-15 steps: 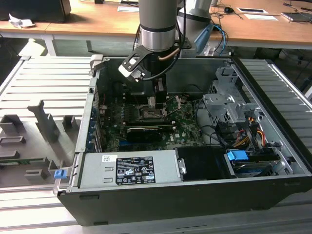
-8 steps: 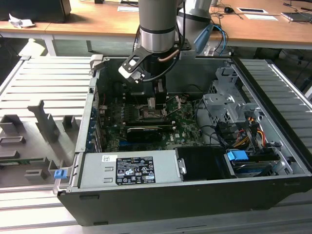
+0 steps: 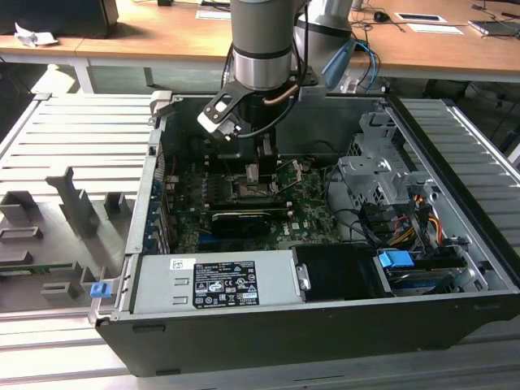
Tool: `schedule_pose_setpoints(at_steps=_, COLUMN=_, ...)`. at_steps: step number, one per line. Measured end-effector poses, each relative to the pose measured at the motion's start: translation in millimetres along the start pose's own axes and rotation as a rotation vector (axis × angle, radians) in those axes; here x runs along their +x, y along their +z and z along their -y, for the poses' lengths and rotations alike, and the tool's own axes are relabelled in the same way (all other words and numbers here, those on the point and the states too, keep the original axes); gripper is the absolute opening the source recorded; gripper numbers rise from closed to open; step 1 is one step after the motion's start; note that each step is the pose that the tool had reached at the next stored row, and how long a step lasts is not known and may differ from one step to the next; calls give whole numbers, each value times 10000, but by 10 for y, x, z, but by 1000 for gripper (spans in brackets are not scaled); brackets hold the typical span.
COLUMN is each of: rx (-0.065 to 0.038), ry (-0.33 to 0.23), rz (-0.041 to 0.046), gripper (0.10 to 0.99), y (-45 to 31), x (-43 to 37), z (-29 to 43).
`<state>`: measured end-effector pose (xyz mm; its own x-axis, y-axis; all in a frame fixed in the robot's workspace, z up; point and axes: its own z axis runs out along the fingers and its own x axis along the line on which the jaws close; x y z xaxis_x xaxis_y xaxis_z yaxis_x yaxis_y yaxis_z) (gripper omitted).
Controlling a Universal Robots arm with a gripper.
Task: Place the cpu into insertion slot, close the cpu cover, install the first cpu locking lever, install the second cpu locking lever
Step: 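Place the cpu into insertion slot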
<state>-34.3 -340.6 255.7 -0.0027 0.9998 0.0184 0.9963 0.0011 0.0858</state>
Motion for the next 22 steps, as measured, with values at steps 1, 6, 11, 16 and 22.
schedule_pose_setpoints(at_steps=1, rx=0, ry=0, rz=0, gripper=529, y=2, x=0, z=0)
schedule_pose_setpoints(at_steps=6, rx=0, ry=0, rz=-1, gripper=529, y=24, x=0, z=10)
schedule_pose_setpoints(at_steps=11, rx=1, ry=29, rz=3, gripper=529, y=66, x=37, z=28)
schedule_pose_setpoints(at_steps=16, rx=-2, ry=193, rz=16, gripper=529, y=89, x=53, z=55)
schedule_pose_setpoints(at_steps=22, rx=0, ry=193, rz=15, gripper=529, y=134, x=59, z=93)
